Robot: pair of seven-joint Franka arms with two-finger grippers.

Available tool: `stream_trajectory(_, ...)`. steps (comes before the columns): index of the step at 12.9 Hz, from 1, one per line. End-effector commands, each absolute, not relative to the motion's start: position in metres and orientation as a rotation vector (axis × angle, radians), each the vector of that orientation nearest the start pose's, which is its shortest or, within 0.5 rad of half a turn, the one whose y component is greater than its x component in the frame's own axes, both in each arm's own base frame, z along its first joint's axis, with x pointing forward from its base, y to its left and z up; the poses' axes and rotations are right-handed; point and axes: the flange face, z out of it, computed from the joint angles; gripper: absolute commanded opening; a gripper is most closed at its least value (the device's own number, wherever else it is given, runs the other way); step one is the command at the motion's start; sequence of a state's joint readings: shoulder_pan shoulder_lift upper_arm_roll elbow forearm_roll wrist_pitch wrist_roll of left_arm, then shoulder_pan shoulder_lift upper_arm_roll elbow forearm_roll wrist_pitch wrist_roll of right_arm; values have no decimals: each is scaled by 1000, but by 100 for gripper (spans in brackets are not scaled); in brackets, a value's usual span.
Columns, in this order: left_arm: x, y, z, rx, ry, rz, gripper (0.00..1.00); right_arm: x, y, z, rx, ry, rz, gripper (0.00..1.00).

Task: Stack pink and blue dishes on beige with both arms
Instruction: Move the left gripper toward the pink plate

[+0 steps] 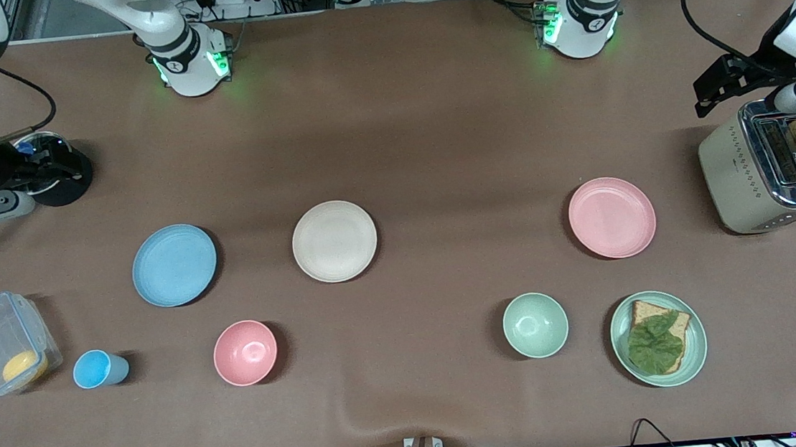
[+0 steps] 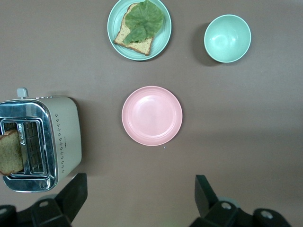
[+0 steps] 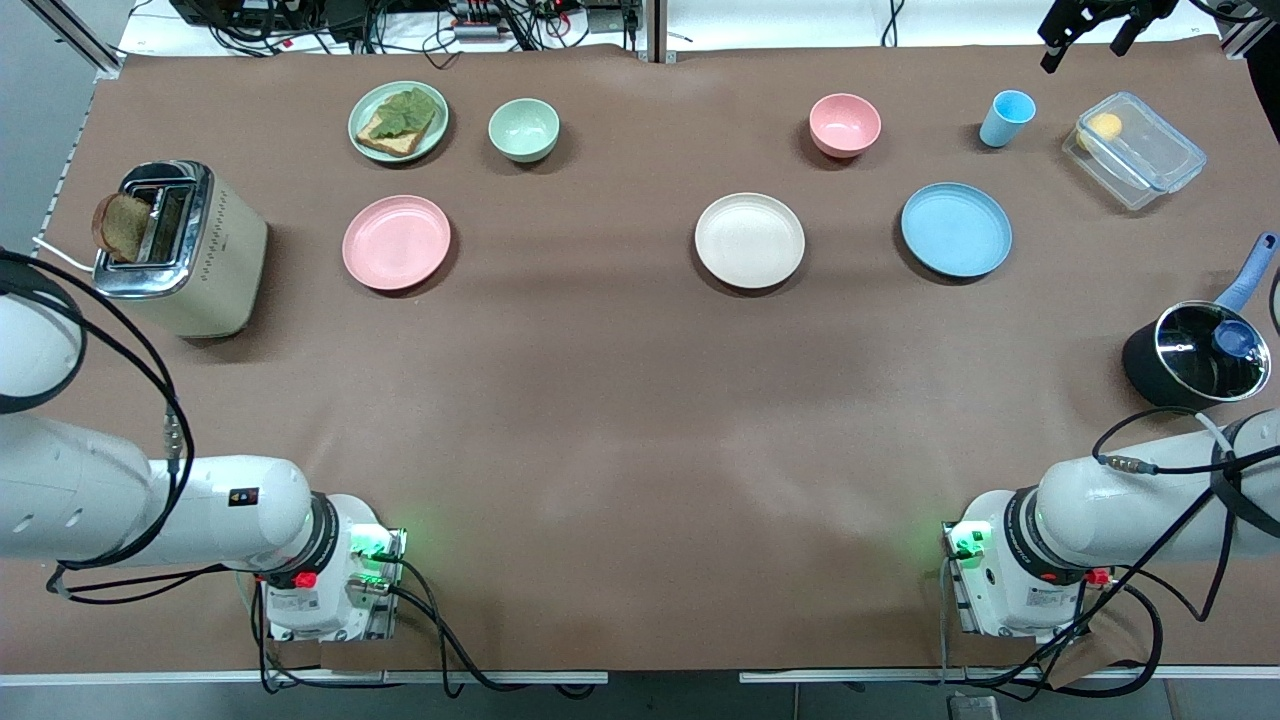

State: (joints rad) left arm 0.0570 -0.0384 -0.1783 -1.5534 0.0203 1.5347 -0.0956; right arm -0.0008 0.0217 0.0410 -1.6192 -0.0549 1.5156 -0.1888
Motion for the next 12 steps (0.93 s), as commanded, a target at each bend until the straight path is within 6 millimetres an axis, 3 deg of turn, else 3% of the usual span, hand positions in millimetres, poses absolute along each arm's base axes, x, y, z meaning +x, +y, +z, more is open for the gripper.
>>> stream_trajectory(1,533,-63,656,-3126,64,-28,100,550,14,590,-3148,-349,204,100)
stream_trajectory(5,534,-62,655,-3124,61,-23,100,550,14,590,-3148,-349,204,100)
stream_trajectory(7,534,-64,645,-3125,85,11,100,550,14,590,-3148,-349,204,100)
stream_trajectory(12,554,-64,586,-3101,98,83,100,550,14,590,-3148,-349,206,100)
